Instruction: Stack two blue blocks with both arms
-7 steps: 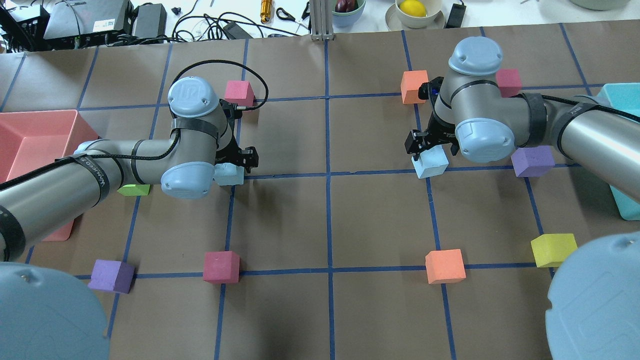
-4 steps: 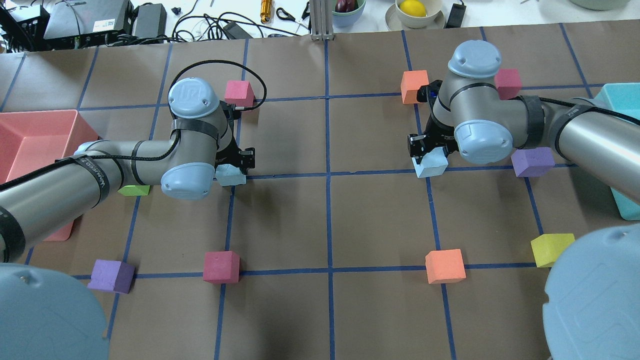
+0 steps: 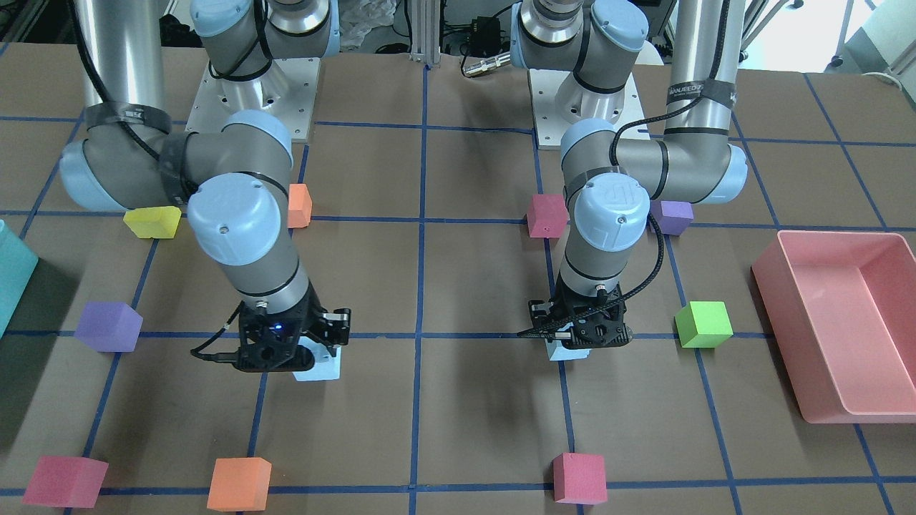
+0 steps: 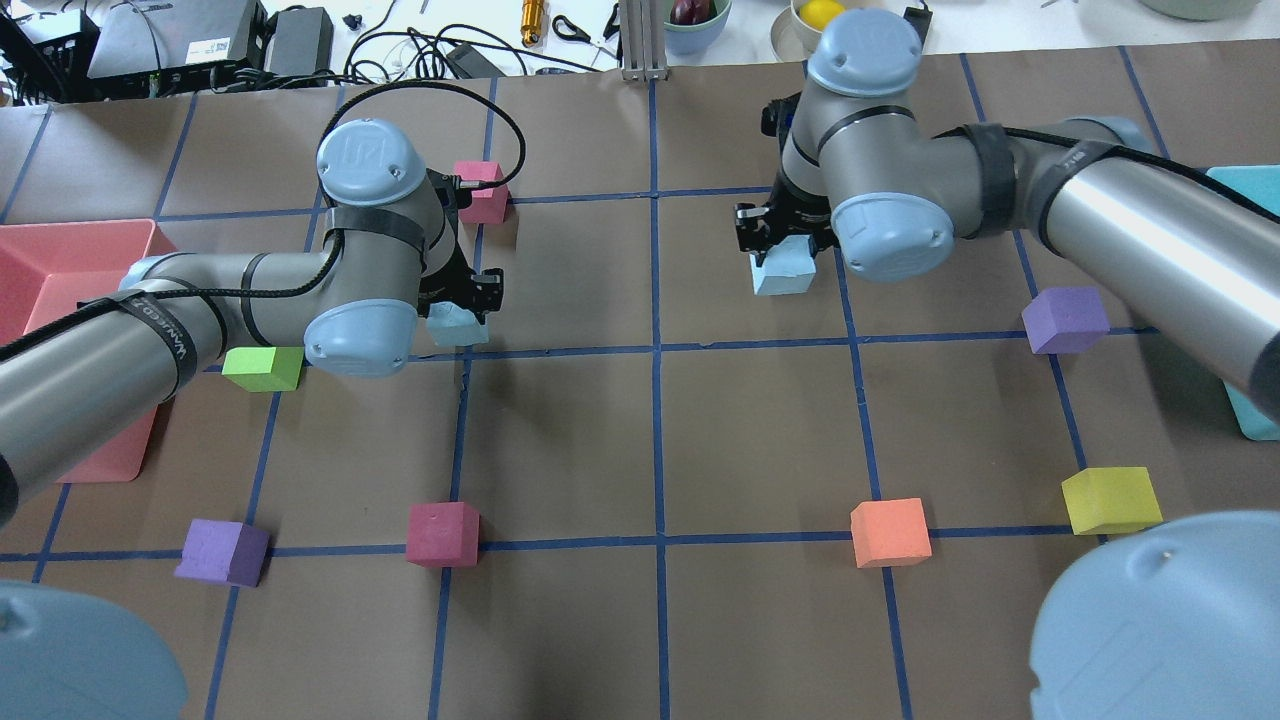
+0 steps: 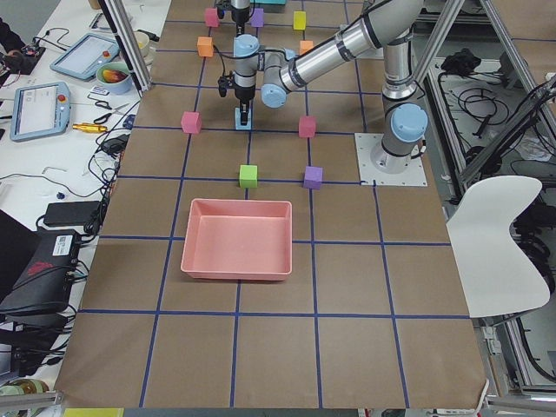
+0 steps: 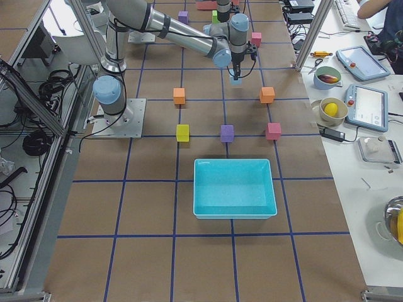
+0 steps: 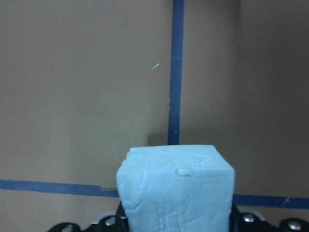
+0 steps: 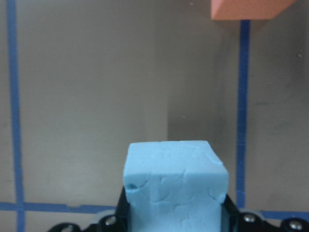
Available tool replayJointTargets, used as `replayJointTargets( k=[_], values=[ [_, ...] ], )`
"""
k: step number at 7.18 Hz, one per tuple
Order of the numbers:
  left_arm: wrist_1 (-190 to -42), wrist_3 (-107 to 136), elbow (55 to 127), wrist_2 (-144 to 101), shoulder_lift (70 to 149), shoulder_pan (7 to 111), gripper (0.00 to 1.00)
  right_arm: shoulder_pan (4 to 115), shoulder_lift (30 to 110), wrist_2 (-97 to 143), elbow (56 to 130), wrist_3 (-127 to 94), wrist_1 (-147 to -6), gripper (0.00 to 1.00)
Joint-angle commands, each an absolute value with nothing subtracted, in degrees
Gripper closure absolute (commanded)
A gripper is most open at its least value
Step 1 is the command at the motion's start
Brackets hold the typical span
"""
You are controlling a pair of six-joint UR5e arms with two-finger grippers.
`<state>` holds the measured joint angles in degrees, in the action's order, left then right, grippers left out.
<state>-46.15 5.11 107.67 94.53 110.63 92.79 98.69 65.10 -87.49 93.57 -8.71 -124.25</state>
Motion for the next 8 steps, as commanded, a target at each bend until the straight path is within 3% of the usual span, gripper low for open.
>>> replayJointTargets(
  k=[1,6,7,8],
  values=[
    [-47.72,5.27,106.88,94.48,109.78,92.81,1.0,106.23,59.26,-87.97,86.6,-20.08,-122.96,1.0],
    [-57.02,7.9,101.7,93.0,106.88,93.07,1.0,108.37,53.88,-87.45,82.79,-23.29,-123.23,1.0],
    [-58.26,7.91,101.17,92.03,106.35,92.99,1.0,108.46,53.27,-87.36,82.88,-23.29,-123.14,0.96],
    [-58.36,7.91,101.08,92.02,106.35,92.99,1.0,108.98,53.26,-87.45,83.4,-23.55,-122.96,0.67]
  ],
)
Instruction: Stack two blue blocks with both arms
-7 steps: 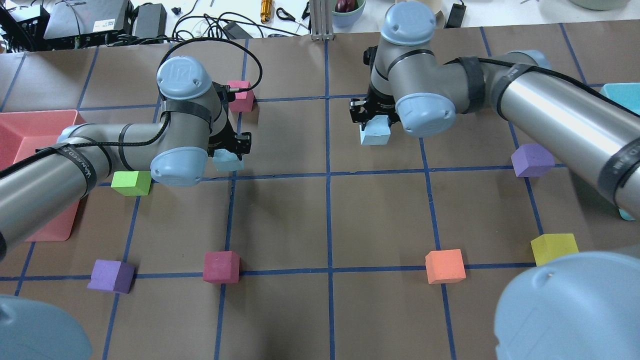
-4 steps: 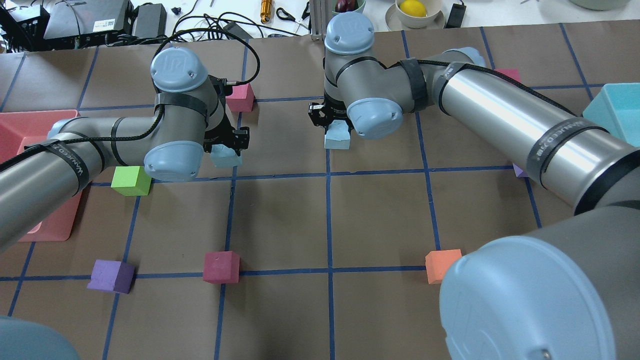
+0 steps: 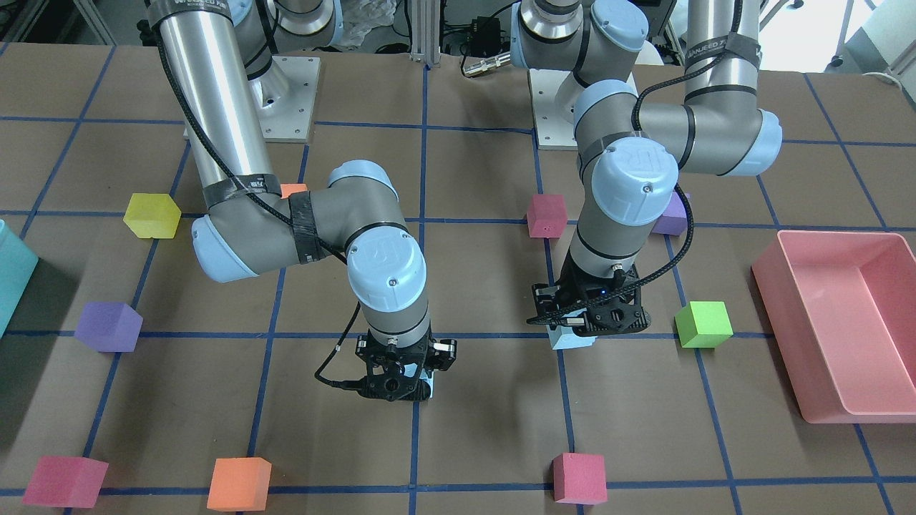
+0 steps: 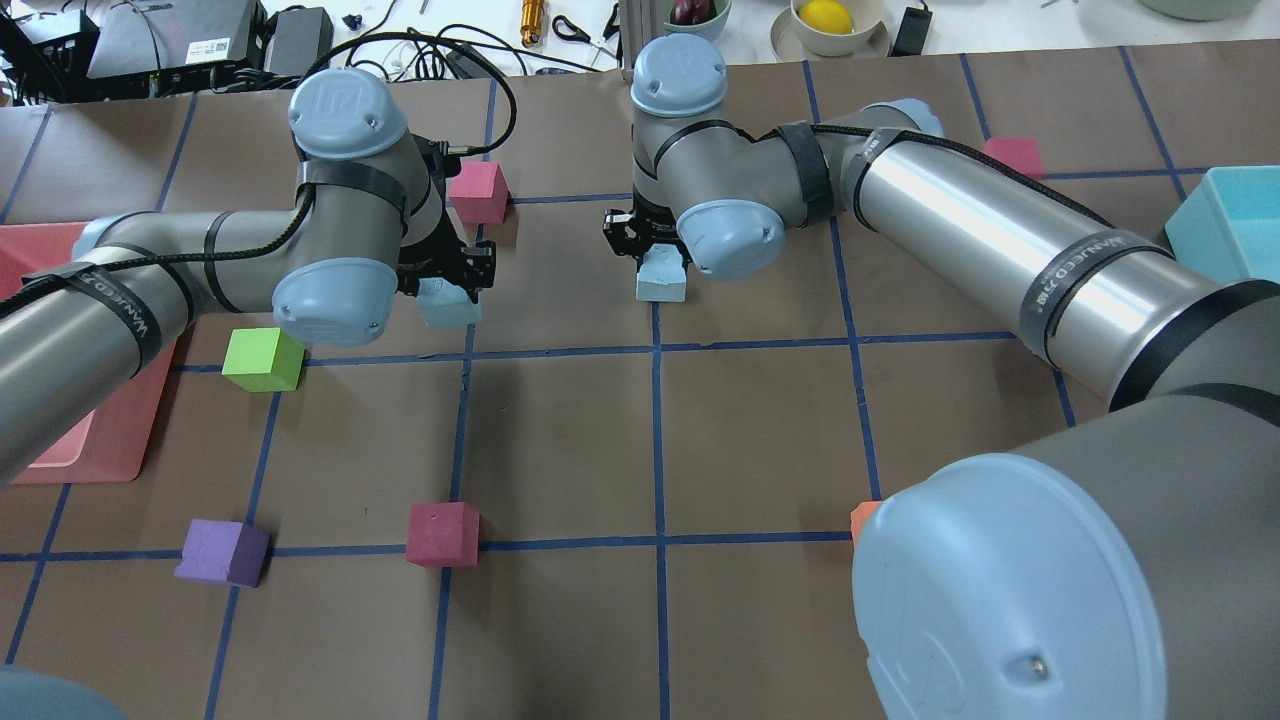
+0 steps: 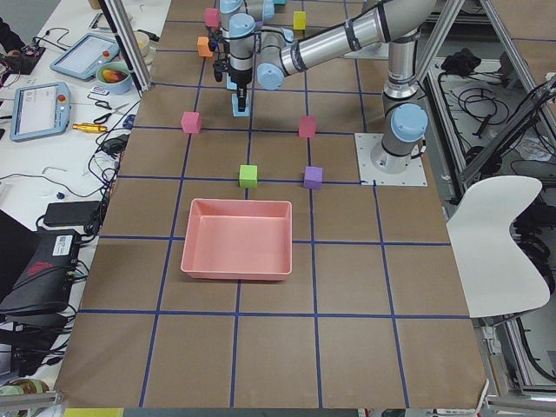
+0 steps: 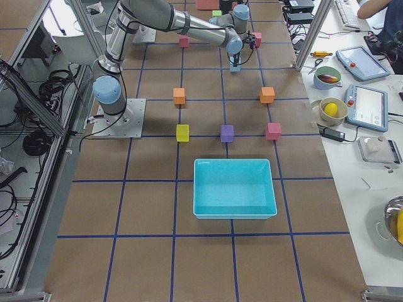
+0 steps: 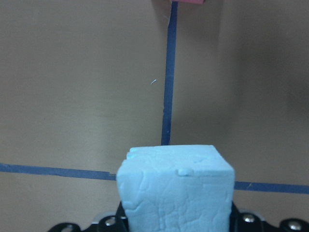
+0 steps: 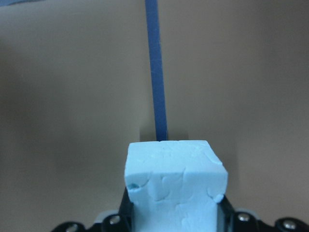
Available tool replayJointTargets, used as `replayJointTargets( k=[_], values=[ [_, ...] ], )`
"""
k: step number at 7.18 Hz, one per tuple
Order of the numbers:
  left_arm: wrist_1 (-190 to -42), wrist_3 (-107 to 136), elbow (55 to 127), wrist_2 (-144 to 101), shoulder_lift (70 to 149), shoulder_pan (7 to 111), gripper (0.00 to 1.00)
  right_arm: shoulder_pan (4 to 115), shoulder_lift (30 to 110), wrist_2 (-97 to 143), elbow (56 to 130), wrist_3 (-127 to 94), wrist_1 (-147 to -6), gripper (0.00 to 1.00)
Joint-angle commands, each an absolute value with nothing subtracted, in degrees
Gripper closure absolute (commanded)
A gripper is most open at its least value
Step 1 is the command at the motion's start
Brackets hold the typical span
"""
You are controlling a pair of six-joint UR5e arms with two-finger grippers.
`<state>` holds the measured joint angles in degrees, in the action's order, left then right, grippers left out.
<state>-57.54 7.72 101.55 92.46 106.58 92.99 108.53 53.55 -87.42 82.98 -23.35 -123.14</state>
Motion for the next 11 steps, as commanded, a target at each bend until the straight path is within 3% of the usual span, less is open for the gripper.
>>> replayJointTargets(
  k=[1,2,6,11],
  values=[
    [-58.36,7.91,101.07,91.93,106.09,92.99,1.0,109.16,53.17,-87.54,83.5,-23.38,-123.22,0.16],
    [-58.45,8.26,101.07,91.06,105.82,93.16,1.0,109.07,53.35,-87.54,83.41,-22.94,-123.4,0.0],
    [-59.32,11.57,99.5,89.56,106.16,93.6,1.0,107.24,57.37,-88.51,80.0,-22.68,-116.84,0.0],
    [-59.41,18.89,94.42,89.54,110.9,104.91,1.0,96.7,74.15,-88.77,80.42,-13.65,-93.73,0.0]
  ],
)
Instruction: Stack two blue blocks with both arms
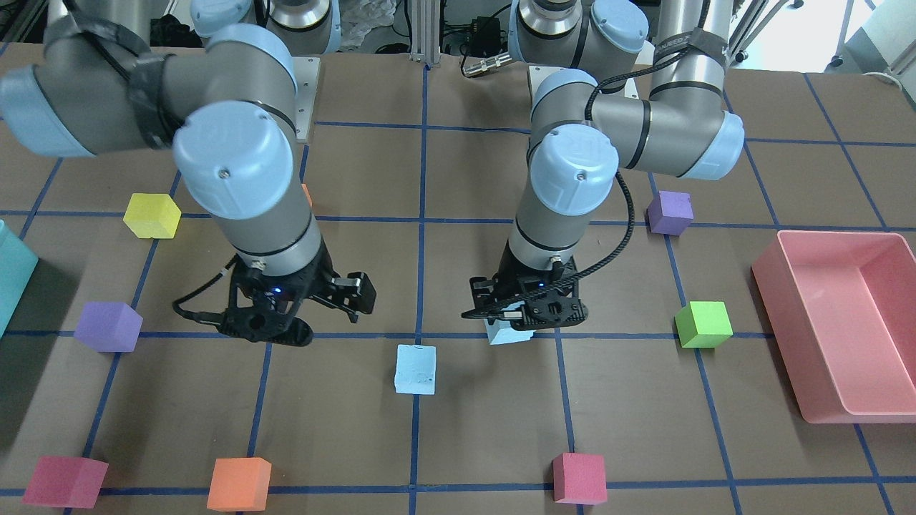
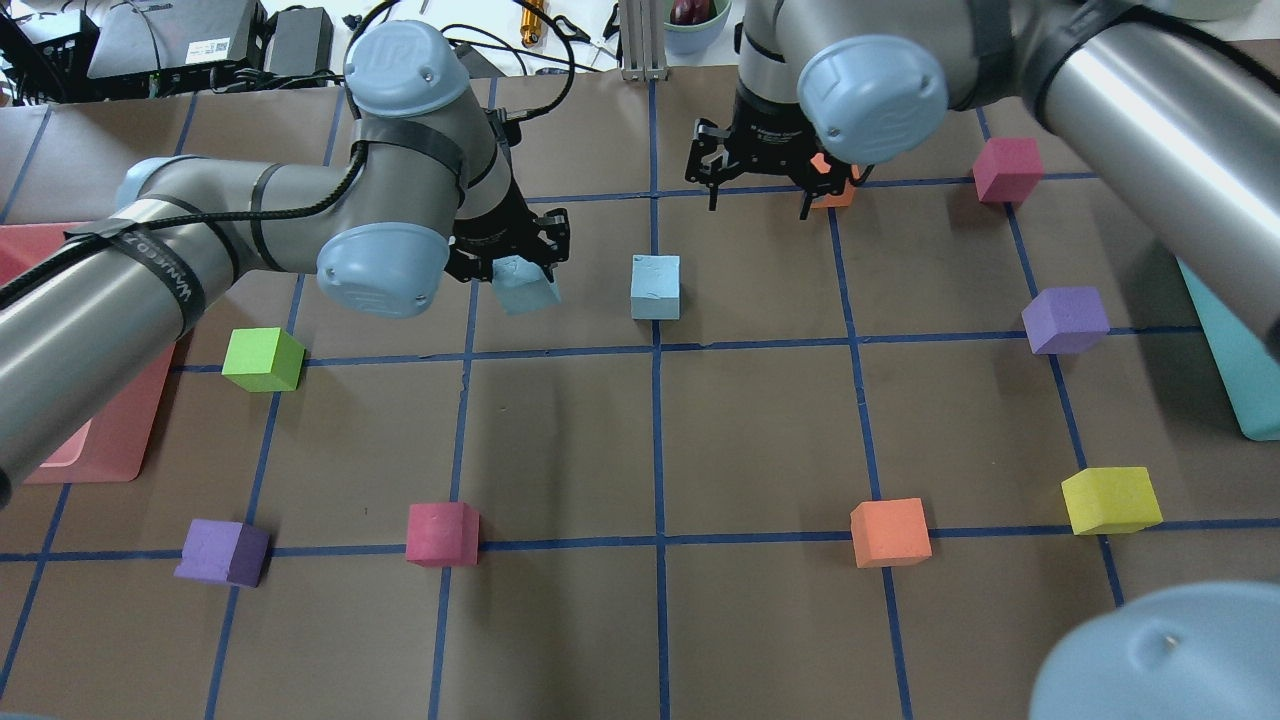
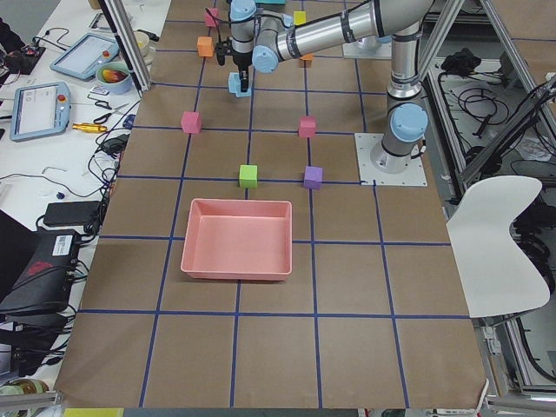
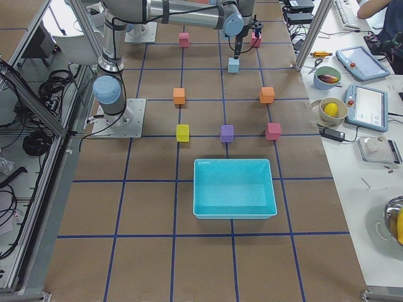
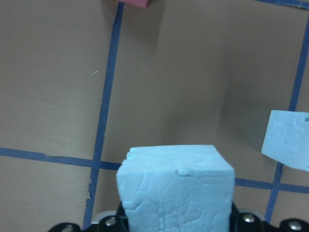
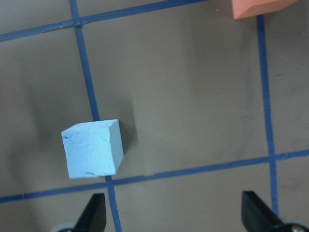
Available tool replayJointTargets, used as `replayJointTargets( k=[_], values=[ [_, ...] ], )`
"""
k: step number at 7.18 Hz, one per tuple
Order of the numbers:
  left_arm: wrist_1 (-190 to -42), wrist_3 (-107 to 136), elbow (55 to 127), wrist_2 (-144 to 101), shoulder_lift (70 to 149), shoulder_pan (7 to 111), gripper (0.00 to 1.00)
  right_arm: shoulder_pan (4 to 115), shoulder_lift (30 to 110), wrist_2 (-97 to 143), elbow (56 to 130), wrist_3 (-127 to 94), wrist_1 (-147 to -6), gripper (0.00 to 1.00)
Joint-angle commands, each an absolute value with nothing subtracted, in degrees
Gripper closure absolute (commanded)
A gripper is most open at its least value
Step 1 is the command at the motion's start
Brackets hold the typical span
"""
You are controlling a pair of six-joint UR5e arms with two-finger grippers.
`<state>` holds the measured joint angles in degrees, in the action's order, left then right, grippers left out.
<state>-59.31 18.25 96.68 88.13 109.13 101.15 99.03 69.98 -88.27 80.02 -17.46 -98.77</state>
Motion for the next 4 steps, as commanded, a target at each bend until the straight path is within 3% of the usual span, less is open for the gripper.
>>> replayJointTargets(
  k=[1,4],
  values=[
    [-60.55,18.98,90.74,91.91,113.35,106.51,1.0,93.9,75.75,-88.6,81.12,-12.14,-91.69,0.0],
    [-62.67,21.09,81.5,92.54,119.86,109.59,1.0,91.67,81.19,-89.38,83.66,-8.1,-87.13,0.0]
  ],
)
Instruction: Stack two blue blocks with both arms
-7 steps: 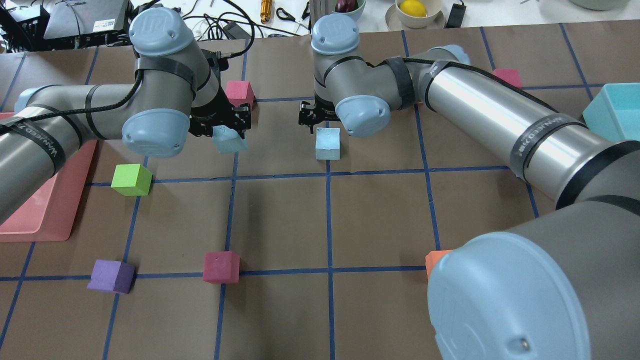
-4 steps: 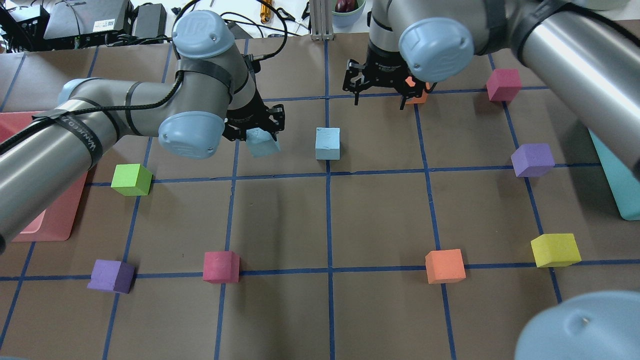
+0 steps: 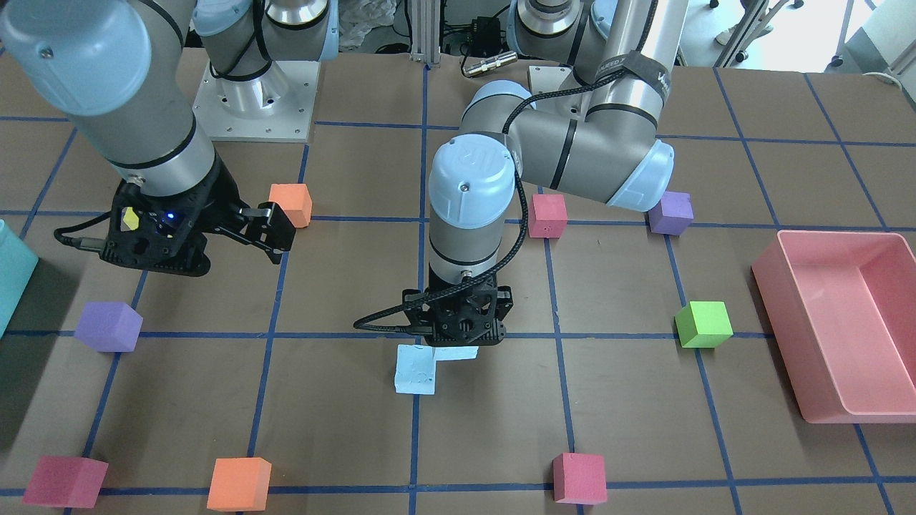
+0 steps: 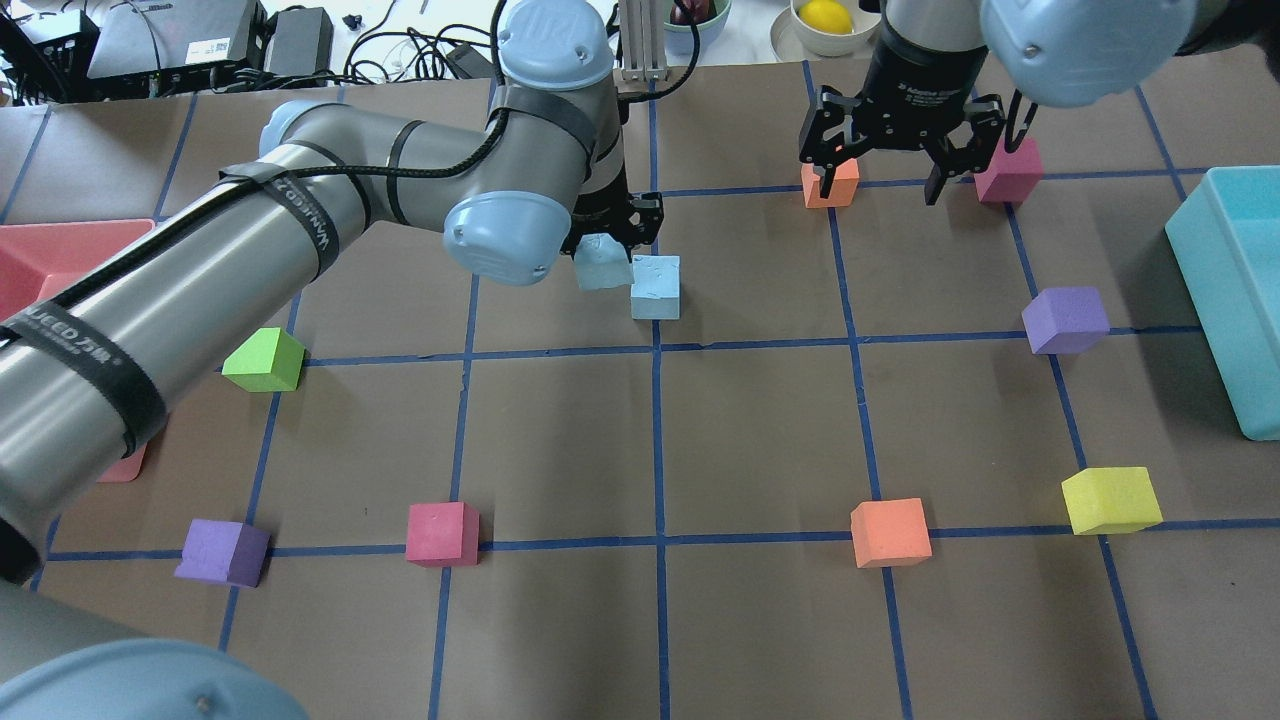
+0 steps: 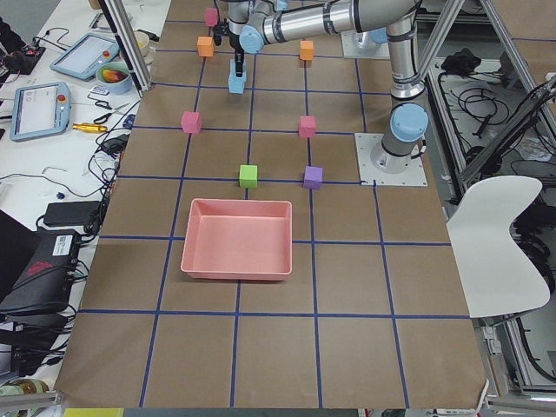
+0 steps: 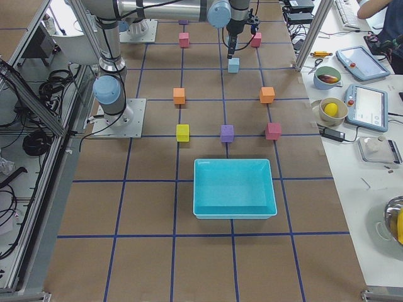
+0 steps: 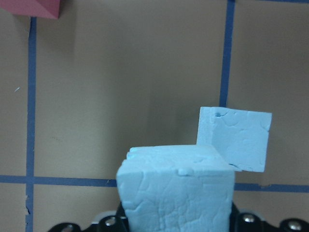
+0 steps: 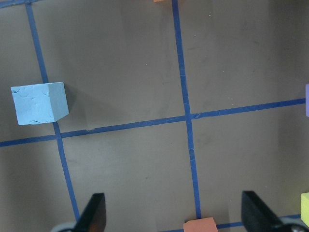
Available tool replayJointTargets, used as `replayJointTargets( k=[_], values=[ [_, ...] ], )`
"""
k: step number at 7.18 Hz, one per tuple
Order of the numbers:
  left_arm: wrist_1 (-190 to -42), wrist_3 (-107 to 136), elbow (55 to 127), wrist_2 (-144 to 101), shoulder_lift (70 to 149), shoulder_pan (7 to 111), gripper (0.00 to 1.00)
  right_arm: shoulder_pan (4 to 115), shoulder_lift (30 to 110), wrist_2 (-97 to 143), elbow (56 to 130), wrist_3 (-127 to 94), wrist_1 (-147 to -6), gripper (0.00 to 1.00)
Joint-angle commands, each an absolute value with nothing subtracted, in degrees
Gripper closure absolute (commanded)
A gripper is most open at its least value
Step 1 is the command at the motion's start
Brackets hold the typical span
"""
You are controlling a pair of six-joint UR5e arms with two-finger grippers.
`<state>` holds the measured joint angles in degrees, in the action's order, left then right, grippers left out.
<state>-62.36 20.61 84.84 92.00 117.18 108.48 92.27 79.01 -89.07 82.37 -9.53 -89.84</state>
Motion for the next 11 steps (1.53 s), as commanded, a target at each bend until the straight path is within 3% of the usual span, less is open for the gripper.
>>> replayJointTargets(
  k=[1,7,9,10,11],
  values=[
    [-62.4,21.18,81.3,93.24,121.71,110.3,1.0,91.23,82.86,-89.38,84.72,-6.08,-86.93,0.0],
    [-61.7,23.03,81.04,93.25,124.36,112.32,1.0,91.32,86.31,-89.65,87.89,-1.49,-86.12,0.0],
    [-60.03,22.94,81.04,93.34,124.72,112.24,0.4,91.32,86.48,-89.74,88.59,-1.49,-86.4,0.0],
    [-59.68,22.94,81.04,93.34,124.98,112.24,0.18,91.32,86.57,-89.82,88.68,-1.49,-86.48,0.0],
    [-59.68,22.94,81.12,93.34,125.07,112.32,0.12,91.14,86.83,-89.82,88.59,-1.41,-86.4,0.0]
  ],
)
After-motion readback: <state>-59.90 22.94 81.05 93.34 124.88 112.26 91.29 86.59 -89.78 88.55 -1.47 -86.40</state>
